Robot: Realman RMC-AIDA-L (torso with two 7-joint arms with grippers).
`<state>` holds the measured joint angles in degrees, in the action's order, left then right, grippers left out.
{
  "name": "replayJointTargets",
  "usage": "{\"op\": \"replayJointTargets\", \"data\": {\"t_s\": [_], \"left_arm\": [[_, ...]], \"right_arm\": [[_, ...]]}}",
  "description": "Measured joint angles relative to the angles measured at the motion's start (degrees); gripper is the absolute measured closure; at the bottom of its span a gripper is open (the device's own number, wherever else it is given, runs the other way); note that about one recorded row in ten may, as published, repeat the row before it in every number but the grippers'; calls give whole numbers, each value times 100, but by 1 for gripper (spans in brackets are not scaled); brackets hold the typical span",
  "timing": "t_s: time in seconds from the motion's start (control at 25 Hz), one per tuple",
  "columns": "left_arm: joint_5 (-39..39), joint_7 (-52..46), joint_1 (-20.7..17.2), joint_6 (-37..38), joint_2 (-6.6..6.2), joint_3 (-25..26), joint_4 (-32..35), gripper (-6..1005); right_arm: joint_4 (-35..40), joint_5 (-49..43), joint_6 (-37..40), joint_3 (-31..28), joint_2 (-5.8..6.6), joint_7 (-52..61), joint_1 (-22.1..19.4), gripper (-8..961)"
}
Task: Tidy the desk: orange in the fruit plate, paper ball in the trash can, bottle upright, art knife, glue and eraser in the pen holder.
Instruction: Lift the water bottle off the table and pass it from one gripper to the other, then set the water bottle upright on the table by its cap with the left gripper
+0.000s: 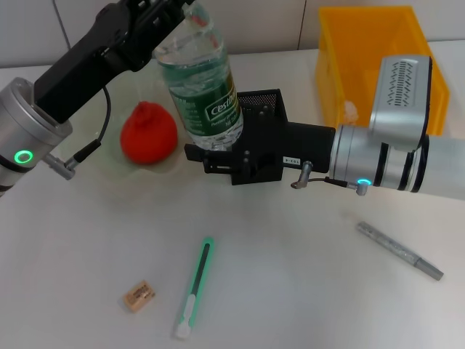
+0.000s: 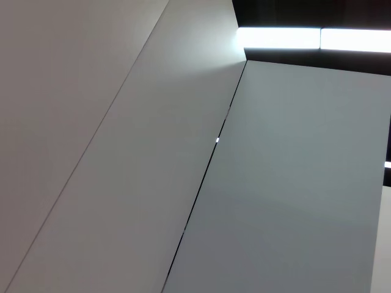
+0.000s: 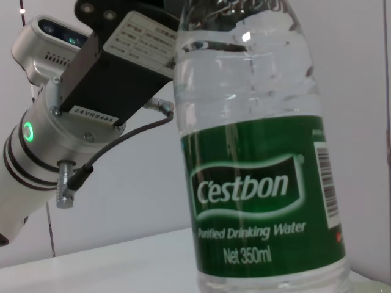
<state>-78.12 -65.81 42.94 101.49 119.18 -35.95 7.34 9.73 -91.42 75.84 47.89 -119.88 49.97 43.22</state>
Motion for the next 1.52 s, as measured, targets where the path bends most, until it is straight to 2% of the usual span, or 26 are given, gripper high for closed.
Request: {"op": "replayJointTargets", "data": {"t_s": [0.48,0.8,1.0,1.04,1.32,1.52], "left_arm": [[81,-43,-59,21,-13,0,169,553],[98,-98,-128,21,-25,0,330,551],[98,-97,-192,-1,-38,0,417,552],[98,-93,-215,-15,-40,0,440,552],[98,-33,-402,-131,-46,0,603,553],[83,110,-566,-265,-46,-29,738,553]], "right_arm": [[165,174,-9,-89,16,-120,-335,184],[522,325,79,-88,31,-118,-743,184],[853,599,497,-87,39,-60,-1131,184],[1112,657,738,-81,45,119,-1327,184],[1984,513,1096,95,53,782,-1864,184],[2726,-219,1127,208,58,1341,-2186,185]]}}
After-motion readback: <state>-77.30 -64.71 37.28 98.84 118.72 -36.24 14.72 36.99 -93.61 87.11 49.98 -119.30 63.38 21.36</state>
